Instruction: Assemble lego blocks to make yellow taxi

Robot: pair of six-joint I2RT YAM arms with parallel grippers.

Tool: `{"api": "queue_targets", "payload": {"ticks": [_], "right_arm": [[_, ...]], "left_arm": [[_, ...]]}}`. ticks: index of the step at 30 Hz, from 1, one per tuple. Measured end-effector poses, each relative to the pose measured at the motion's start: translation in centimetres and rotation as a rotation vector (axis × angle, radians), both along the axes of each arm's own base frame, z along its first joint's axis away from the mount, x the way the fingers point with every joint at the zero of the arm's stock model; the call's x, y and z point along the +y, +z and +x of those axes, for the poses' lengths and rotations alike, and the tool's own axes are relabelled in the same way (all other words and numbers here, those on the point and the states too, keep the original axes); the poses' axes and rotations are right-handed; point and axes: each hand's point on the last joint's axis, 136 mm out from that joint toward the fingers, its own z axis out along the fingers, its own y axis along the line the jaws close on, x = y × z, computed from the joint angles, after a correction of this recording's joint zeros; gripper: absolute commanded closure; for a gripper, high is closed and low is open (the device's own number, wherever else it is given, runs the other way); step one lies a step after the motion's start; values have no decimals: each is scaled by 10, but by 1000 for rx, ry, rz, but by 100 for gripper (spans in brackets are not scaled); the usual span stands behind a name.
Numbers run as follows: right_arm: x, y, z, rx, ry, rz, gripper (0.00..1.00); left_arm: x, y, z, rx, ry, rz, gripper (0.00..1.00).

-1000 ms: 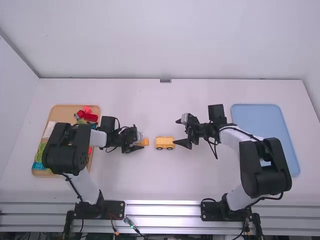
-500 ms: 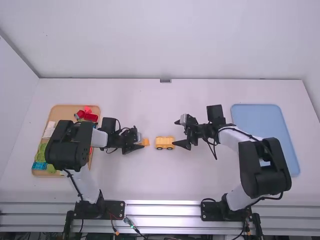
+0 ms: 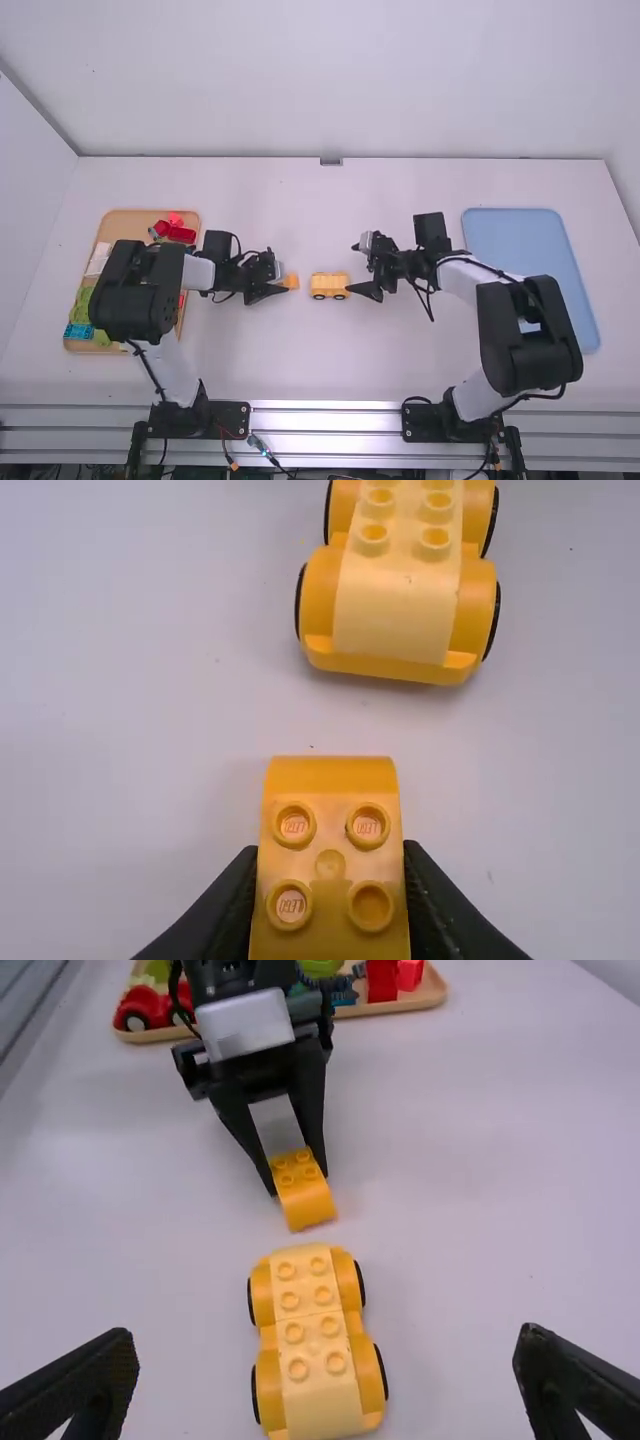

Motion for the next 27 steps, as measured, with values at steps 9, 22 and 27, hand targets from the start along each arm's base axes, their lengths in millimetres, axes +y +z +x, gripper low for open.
{"api": "queue_targets", "payload": {"ticks": [9, 22, 27], "right_arm": [[7, -22, -2, -138, -32, 37, 1], [23, -85, -2, 4, -29, 29, 1], [31, -94, 7, -6, -6, 26, 2]], "left_arm": [[-4, 30, 3, -56, -17, -37, 78], [-23, 66, -10, -74, -109, -232, 83], [-27, 72, -14, -73, -130, -269, 84]]}}
